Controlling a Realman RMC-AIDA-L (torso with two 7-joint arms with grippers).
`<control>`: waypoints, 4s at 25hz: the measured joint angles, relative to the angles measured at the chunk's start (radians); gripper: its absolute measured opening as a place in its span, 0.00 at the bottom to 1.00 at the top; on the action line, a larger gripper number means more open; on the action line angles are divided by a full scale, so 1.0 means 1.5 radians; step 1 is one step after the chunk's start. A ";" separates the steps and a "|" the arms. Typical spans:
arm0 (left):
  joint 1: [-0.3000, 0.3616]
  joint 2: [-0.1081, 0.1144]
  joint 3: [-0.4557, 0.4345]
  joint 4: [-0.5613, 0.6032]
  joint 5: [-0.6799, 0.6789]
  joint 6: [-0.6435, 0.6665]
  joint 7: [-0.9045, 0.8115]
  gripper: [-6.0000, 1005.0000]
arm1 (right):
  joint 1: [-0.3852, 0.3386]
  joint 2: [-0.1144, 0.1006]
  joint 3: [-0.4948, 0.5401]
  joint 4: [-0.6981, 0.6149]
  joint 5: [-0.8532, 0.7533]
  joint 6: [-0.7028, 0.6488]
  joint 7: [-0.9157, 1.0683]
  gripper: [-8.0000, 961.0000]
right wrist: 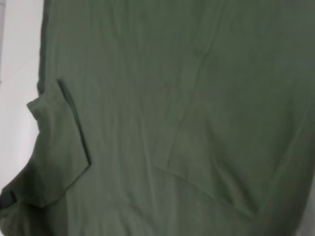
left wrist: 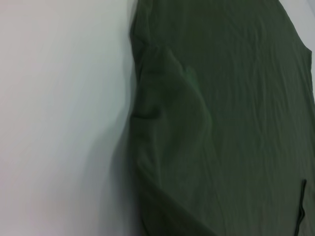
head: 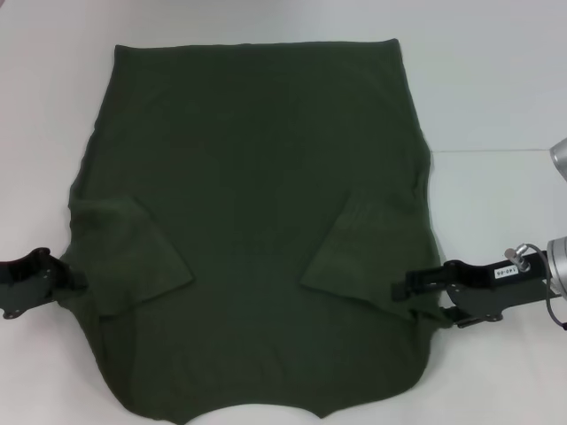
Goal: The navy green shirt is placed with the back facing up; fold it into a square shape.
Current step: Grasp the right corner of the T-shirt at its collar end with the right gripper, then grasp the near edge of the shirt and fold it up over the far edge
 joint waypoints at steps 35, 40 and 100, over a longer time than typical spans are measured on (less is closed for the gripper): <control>0.005 -0.003 0.003 -0.001 -0.015 -0.002 0.008 0.02 | -0.008 -0.011 -0.020 -0.008 -0.043 0.023 -0.021 0.22; 0.006 -0.003 0.003 -0.001 -0.015 -0.002 0.008 0.02 | -0.008 -0.010 -0.020 -0.007 -0.044 0.024 -0.025 0.10; 0.008 -0.003 0.001 -0.001 -0.027 0.005 0.023 0.02 | -0.024 -0.014 -0.018 -0.052 -0.047 0.010 -0.059 0.02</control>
